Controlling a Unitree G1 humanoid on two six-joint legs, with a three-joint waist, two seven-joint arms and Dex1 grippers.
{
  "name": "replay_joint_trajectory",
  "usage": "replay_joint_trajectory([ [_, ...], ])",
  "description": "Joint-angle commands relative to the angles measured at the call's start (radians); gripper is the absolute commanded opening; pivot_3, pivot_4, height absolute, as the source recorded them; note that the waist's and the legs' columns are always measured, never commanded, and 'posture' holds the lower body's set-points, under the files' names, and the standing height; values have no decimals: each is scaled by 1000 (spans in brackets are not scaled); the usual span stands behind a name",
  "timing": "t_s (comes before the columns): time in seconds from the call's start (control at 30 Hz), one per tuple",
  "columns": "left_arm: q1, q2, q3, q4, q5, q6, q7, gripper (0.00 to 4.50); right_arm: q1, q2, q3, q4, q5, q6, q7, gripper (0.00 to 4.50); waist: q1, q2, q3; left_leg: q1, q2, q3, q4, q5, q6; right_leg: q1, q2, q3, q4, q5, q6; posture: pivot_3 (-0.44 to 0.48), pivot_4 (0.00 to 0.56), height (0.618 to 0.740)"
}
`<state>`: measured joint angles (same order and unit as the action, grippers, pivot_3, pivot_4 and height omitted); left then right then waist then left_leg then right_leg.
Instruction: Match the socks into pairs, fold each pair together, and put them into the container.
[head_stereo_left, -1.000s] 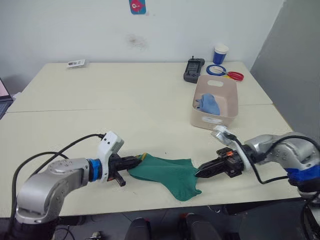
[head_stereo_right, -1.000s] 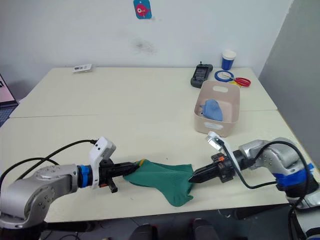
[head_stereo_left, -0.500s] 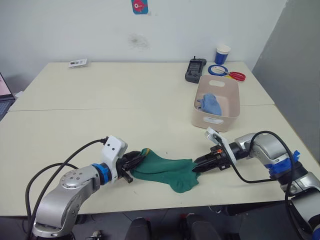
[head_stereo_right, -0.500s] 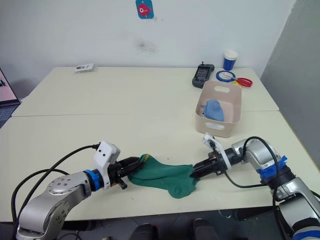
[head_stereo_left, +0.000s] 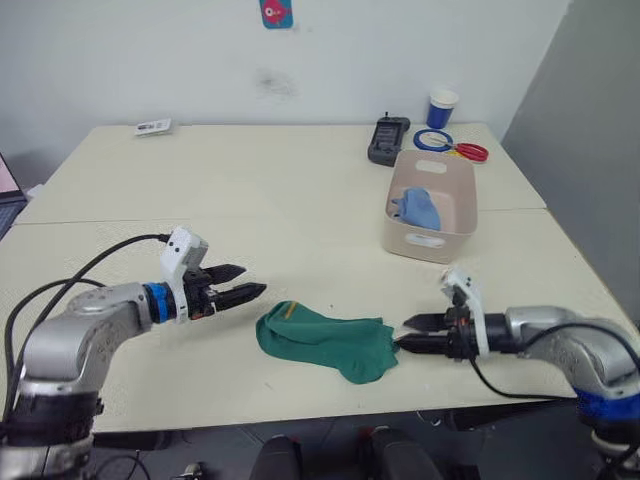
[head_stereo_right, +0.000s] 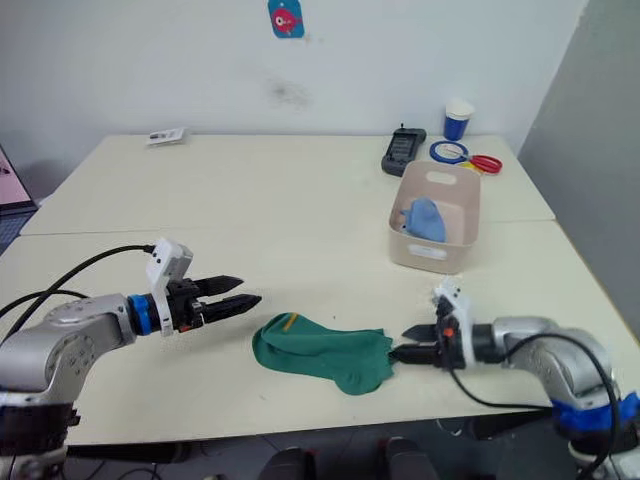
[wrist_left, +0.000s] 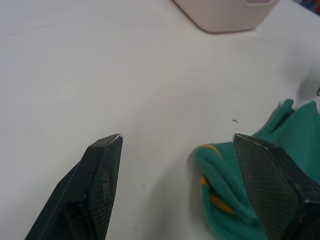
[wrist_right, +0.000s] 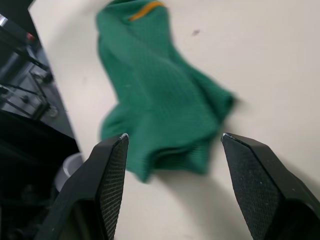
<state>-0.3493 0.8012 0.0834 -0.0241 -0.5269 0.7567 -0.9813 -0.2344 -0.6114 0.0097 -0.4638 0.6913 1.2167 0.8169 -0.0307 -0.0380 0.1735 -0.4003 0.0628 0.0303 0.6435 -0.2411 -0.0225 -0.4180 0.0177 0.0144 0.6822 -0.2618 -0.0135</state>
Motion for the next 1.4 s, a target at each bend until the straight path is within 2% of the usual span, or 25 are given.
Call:
replay_joint_trajectory([
  [0.03, -99, -12, -131, 118, 88, -79, -95, 3651, 45, 45, -42, -107, 55, 63, -98, 3187, 2, 0, 0, 0, 0, 0, 0, 0, 0, 0, 0, 0, 0, 0, 0, 0, 150, 740],
  [0.27, -193, -56, -256, 216, 161, -128, -188, 3651, 84, 103, -38, -146, 75, 116, -209, 3187, -2, 0, 0, -1, 0, 1, 0, 0, 0, -1, 2, 2, -1, 0, 0, 0, 150, 740],
  [0.37, -200, -73, -263, 228, 176, -145, -202, 3058, 89, 113, -41, -150, 86, 123, -227, 3187, -1, 0, 0, -1, 1, 0, 0, 0, 0, -1, 4, 0, 0, 0, 0, 0, 150, 740],
  [0.43, -202, -82, -258, 233, 182, -150, -208, 2407, 89, 121, -44, -157, 98, 131, -239, 3187, -1, 0, 0, -1, 1, 0, 0, 0, 0, -1, 4, 0, 0, 0, 0, 0, 150, 740],
  [0.53, -203, -89, -251, 234, 189, -151, -212, 1397, 88, 125, -39, -155, 110, 129, -253, 2288, -1, 0, 0, -1, 1, 0, 0, 0, 0, -1, 4, 0, 0, 0, 0, 0, 150, 740],
  [0.67, -199, -90, -241, 230, 194, -155, -215, 21, 81, 127, -40, -143, 116, 122, -260, 780, -1, 0, 0, -2, 0, 0, 0, 0, 0, -1, 4, 1, 0, 0, 0, 0, 150, 740],
  [0.73, -193, -89, -234, 223, 192, -154, -216, 0, 76, 122, -41, -139, 121, 119, -256, 75, -1, 0, 0, -1, 1, 0, 0, 0, 0, -1, 4, 0, 0, 0, 0, 0, 150, 740],
  [0.77, -189, -89, -226, 219, 188, -155, -213, 0, 72, 117, -42, -137, 124, 116, -250, 13, -1, 0, 0, -1, 1, 0, 0, 0, 0, -1, 4, 0, 0, 0, 0, 0, 150, 740],
  [1.0, -176, -90, -157, 172, 155, -153, -182, 0, 28, 58, -64, -120, 166, 96, -196, 13, 0, 0, 0, -2, 1, 0, 0, 0, 0, -1, 4, 0, 0, 0, 0, 0, 150, 740],
  [1.4, -14, -67, 22, -146, 9, 88, -11, 0, -68, -93, -27, -63, 202, 31, -42, 13, -2, 0, 0, -1, 1, 0, 0, 0, 0, -1, 4, 0, 0, 0, 0, 0, 150, 740],
])
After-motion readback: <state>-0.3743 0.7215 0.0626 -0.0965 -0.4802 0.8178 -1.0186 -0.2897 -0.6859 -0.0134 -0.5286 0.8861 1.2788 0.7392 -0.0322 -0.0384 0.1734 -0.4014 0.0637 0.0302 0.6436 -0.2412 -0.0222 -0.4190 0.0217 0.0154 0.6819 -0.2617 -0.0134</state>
